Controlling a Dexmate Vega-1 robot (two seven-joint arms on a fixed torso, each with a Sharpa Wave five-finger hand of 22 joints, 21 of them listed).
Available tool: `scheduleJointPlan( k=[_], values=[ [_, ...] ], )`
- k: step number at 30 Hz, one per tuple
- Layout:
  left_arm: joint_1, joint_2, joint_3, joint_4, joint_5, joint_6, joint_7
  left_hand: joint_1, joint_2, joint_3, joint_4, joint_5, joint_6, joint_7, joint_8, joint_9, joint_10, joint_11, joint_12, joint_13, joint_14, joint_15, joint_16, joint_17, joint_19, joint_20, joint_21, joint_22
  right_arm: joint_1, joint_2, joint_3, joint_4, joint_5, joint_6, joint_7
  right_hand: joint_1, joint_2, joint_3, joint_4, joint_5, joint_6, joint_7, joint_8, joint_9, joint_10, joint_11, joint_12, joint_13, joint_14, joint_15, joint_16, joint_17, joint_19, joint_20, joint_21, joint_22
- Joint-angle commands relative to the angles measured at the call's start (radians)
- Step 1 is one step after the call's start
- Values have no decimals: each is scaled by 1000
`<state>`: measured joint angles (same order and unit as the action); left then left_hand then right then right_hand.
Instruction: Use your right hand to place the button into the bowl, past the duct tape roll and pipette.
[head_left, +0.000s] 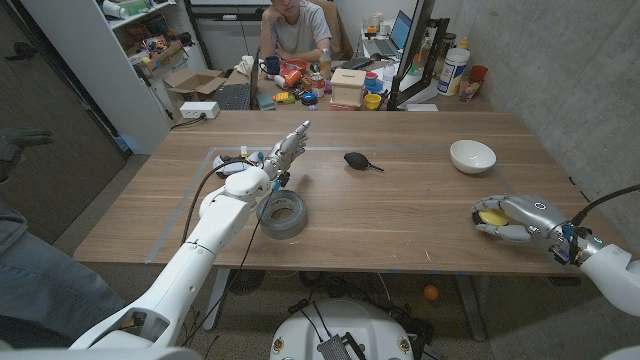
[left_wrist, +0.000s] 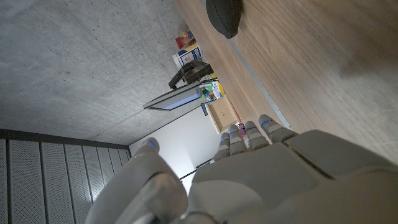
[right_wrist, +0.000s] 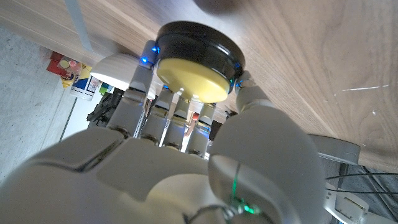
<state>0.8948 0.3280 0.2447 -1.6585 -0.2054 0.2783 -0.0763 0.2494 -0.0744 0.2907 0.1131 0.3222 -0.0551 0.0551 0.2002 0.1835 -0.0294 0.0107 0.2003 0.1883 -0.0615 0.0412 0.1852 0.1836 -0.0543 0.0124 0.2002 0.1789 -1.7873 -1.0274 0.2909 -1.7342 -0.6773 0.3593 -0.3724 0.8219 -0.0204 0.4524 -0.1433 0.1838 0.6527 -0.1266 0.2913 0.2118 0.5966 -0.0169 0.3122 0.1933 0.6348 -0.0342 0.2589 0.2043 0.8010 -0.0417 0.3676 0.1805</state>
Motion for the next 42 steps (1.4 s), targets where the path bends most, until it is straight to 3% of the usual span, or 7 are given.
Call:
scheduleJointPlan(
  k=[1, 16, 42],
  values=[
    [5, 10, -15, -12, -10, -18, -3, -1, 8, -7, 0, 3, 6, 7, 0, 5, -3, -1, 5, 3, -6, -2, 4, 5, -2, -1, 3, 3, -45, 65, 99, -96, -57, -12, 94, 78, 91, 5, 4, -1, 4, 5, 3, 2, 13, -2, 8, 5, 39, -78, 0, 4, 44, -85, -4, 4],
    [0, 10, -22, 14, -33, -59, -12, 1, 9, -8, -1, 3, 8, 8, 1, 5, -2, -3, 5, 3, -6, -3, 4, 4, -2, -1, 3, 2, -28, 137, 148, -171, -106, -9, 190, 94, 103, 12, -2, -2, 23, 9, 6, 4, 19, -2, 6, 4, 42, -73, -6, 3, 41, -85, -7, 4],
    [21, 23, -41, -1, -59, -89, 0, 6, 12, -11, -3, 2, 9, 9, 0, 5, -3, 0, 5, 3, -6, 0, 4, 4, -3, -5, 3, 2, 35, 196, 214, -224, -103, -5, 315, 93, 109, 11, 1, -6, 23, 6, -1, 6, 21, -2, 0, 4, 41, -74, -16, 2, 34, -80, -12, 5]
  ],
)
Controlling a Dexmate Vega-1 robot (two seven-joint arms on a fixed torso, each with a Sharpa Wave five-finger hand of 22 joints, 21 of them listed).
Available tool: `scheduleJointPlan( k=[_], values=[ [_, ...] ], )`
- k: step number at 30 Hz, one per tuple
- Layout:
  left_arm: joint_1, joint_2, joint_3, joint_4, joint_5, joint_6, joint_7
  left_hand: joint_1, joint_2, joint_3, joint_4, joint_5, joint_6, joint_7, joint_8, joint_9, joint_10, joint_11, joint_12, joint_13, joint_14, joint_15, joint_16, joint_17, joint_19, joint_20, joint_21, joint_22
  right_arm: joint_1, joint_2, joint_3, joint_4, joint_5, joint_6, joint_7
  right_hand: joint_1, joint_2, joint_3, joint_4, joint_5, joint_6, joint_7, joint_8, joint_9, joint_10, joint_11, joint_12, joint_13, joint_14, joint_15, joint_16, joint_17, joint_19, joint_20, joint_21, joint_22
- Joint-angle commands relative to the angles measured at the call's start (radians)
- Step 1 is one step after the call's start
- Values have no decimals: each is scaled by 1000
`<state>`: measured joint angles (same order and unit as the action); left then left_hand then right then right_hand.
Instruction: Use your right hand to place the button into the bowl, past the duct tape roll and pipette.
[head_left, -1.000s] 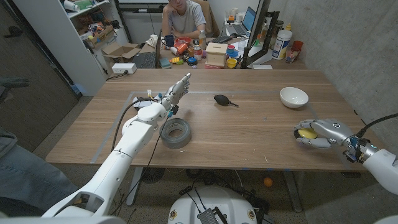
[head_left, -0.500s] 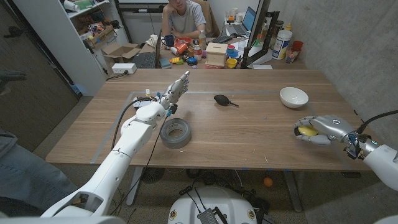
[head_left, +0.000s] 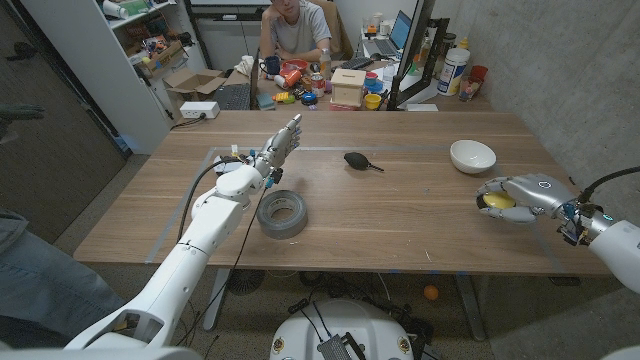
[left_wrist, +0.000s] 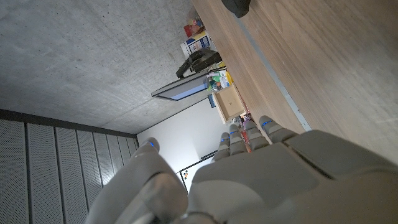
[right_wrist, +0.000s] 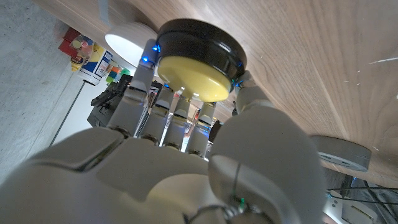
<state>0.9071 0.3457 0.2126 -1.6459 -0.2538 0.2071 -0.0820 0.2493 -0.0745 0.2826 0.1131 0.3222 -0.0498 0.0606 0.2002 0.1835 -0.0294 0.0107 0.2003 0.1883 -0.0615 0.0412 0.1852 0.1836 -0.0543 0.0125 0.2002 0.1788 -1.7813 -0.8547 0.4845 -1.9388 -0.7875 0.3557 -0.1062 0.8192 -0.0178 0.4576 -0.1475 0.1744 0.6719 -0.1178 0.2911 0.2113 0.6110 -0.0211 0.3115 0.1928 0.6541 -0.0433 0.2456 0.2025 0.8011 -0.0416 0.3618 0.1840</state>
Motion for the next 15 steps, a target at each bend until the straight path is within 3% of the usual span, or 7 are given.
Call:
scheduleJointPlan(
  k=[1, 15],
  values=[
    [10, 6, -10, -15, -12, -19, 7, 6, 13, -3, -3, 2, 4, 4, 0, 5, -3, 0, 5, 3, -7, 0, 4, 4, -4, -5, 3, 2, 32, 23, 21, -20, 10, 0, 53, 96, 107, 6, 5, 3, 4, -2, -1, 6, 6, 1, 1, 5, 21, -64, -3, 4, 34, -80, -6, 2],
    [27, 23, -19, -43, -21, -14, 16, 10, 15, -4, -5, 2, 5, 4, 0, 5, -2, 0, 5, 3, -6, -1, 4, 4, -5, -7, 2, 2, 76, 30, 13, -26, 37, -6, 81, 95, 105, 4, 5, 2, 6, -5, -3, 7, 9, -2, -2, 5, 17, -62, -10, 4, 32, -74, -8, 2]
  ],
)
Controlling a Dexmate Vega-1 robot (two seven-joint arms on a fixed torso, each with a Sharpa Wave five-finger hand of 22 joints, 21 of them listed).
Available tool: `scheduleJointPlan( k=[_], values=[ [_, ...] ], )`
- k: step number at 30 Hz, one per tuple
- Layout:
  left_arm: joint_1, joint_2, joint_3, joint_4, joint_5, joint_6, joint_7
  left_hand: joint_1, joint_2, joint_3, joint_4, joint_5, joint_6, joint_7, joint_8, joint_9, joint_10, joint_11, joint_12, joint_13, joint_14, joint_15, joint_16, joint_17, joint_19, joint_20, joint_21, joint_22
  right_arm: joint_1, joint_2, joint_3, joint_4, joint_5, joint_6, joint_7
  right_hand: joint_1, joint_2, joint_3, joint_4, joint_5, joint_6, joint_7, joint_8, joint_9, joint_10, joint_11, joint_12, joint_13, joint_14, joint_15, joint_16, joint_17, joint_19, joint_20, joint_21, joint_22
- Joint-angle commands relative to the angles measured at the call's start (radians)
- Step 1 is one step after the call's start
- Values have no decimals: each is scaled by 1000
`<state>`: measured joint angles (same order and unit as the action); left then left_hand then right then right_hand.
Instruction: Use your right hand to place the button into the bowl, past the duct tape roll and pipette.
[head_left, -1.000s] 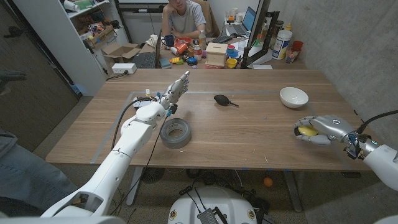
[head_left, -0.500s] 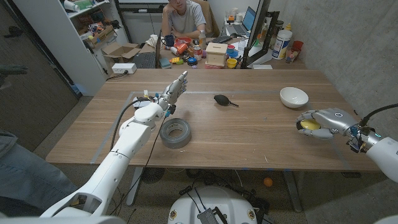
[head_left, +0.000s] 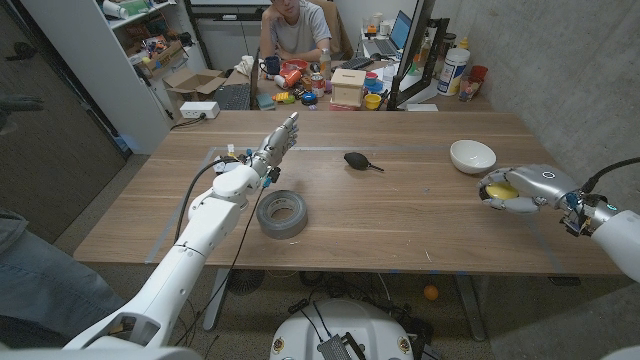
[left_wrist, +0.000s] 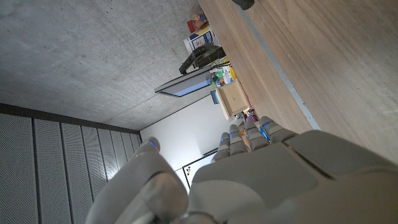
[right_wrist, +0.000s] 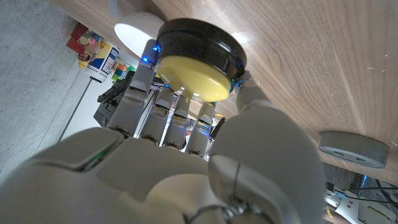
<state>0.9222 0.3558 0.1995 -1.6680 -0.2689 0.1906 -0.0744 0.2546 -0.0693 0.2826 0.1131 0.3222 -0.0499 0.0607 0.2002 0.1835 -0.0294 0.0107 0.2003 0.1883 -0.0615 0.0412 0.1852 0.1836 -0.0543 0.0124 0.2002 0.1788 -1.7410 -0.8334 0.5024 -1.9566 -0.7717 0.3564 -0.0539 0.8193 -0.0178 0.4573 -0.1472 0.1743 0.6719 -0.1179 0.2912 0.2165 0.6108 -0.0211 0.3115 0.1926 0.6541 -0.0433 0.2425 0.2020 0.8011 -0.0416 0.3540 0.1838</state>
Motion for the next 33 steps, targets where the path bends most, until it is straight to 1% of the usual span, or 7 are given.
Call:
scheduleJointPlan(
  k=[1, 4, 9, 17, 22, 33],
  values=[
    [13, 17, -3, -26, 1, 5, 13, 5, 10, -4, -5, 2, 4, 4, 0, 5, -3, 0, 5, 3, -6, 0, 4, 4, -5, -7, 2, 2, 40, 9, -7, -7, 29, -6, 31, 94, 104, 3, 5, 1, 6, -5, -4, 2, 8, -2, -2, 5, 17, -62, -7, 4, 32, -73, -1, 2],
    [15, 27, 3, -38, 19, 15, 22, 6, 10, -4, -5, 2, 4, 4, 0, 5, -2, 0, 5, 3, -6, 0, 4, 4, -5, -8, 2, 2, 51, 11, -12, -7, 31, -15, 28, 92, 101, 1, 5, 1, 6, -6, -4, 2, 9, -2, -2, 5, 17, -61, -8, 4, 33, -71, -1, 2],
    [17, 28, 2, -41, 16, 15, 20, 7, 11, -5, -6, 2, 3, 4, 0, 5, -2, -2, 5, 3, -6, 0, 4, 4, -5, -8, 2, 2, 74, 4, -28, -1, 42, -27, 33, 89, 98, -1, 6, 1, 9, -7, -5, 2, 10, -4, -3, 5, 17, -61, -10, 3, 34, -67, -1, 2],
    [25, 31, -4, -48, 14, 16, 26, 9, 12, -6, -6, 1, 3, 4, 0, 5, -3, 0, 5, 3, -6, 1, 4, 4, -5, -8, 2, 2, 123, -23, -68, 24, 58, -45, 32, 87, 98, -2, 7, 1, 12, -8, -5, 2, 13, -5, -3, 5, 18, -59, -11, 3, 36, -62, -1, 2],
    [33, 32, -10, -53, 17, 19, 33, 10, 13, -6, -7, 1, 4, 4, 0, 5, -2, -1, 5, 3, -6, 1, 4, 4, -5, -8, 2, 2, 152, -42, -92, 43, 69, -59, 25, 81, 99, -5, 11, 1, 16, -6, -6, 2, 23, -6, -1, 5, 32, -62, -7, 4, 37, -58, -2, 3],
    [44, 35, -21, -65, 17, 22, 39, 11, 14, -7, -7, 1, 3, 3, -1, 5, -3, -1, 5, 3, -7, 0, 4, 4, -5, -9, 3, 3, 195, -86, -139, 77, 80, -73, -2, 78, 100, -6, 12, 1, 22, -6, -7, 2, 26, -7, -2, 5, 35, -63, -9, 4, 36, -58, -3, 3]
  ],
)
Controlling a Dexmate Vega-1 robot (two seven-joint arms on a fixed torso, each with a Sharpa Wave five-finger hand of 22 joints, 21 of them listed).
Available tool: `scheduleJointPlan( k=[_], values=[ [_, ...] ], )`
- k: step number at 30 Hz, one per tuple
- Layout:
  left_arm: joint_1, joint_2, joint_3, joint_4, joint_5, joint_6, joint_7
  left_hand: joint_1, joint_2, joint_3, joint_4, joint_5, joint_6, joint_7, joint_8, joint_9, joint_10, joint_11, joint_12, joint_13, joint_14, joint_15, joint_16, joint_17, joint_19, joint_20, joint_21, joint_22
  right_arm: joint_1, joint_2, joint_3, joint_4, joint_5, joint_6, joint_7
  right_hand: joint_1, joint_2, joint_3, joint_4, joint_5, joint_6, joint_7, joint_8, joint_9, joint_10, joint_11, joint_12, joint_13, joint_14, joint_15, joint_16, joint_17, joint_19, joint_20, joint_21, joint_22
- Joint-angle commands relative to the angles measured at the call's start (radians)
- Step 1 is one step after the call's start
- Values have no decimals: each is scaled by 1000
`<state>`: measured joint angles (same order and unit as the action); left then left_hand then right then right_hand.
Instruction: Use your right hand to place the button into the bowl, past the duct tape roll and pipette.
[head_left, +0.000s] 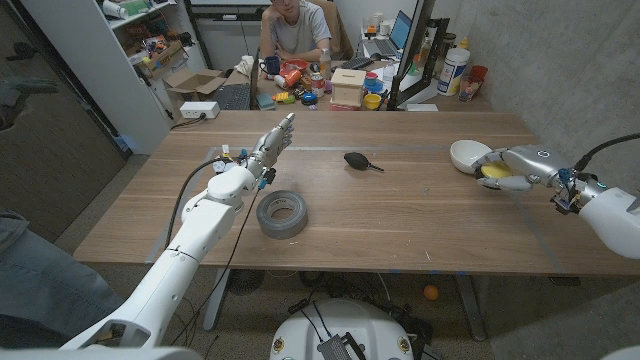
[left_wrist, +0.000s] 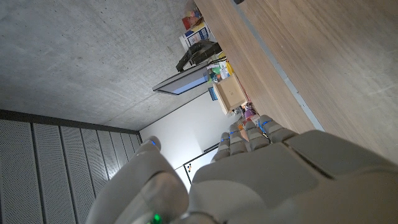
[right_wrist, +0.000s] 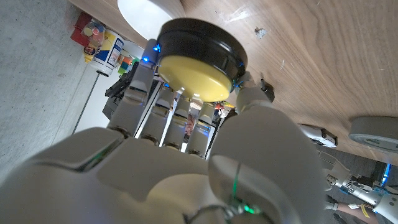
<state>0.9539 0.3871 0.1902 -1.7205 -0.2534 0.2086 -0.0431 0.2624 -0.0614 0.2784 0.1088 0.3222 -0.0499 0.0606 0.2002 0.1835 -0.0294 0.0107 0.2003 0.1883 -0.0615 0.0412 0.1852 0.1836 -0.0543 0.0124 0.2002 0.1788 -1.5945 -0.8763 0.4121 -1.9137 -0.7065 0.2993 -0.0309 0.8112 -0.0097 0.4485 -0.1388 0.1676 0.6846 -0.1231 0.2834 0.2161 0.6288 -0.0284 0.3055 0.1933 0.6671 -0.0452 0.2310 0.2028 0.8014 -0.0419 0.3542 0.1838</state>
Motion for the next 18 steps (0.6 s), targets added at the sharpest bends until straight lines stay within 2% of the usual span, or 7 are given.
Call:
scheduleJointPlan(
  k=[1, 18],
  values=[
    [14, 5, -12, -14, 2, 4, 8, 4, 6, -3, -3, 1, 3, 3, -1, 6, -3, -3, 5, 3, -7, 0, 4, 4, -5, -8, 3, 3, 53, -48, -53, 37, 19, -15, -26, 86, 92, 3, 4, 8, 10, 0, 1, 2, 8, 0, 3, 4, 23, -61, 2, 3, 36, -58, -4, 3],
    [22, 5, -19, -28, 6, 17, 12, 6, 7, -4, -4, 0, 4, 3, -1, 6, -3, -2, 5, 3, -7, 0, 4, 4, -6, -8, 3, 3, 157, -123, -164, 96, 47, -40, -57, 85, 96, 4, 4, 8, 17, -2, 0, 2, 16, -1, 3, 4, 28, -69, 1, 4, 33, -59, -6, 3]
  ],
)
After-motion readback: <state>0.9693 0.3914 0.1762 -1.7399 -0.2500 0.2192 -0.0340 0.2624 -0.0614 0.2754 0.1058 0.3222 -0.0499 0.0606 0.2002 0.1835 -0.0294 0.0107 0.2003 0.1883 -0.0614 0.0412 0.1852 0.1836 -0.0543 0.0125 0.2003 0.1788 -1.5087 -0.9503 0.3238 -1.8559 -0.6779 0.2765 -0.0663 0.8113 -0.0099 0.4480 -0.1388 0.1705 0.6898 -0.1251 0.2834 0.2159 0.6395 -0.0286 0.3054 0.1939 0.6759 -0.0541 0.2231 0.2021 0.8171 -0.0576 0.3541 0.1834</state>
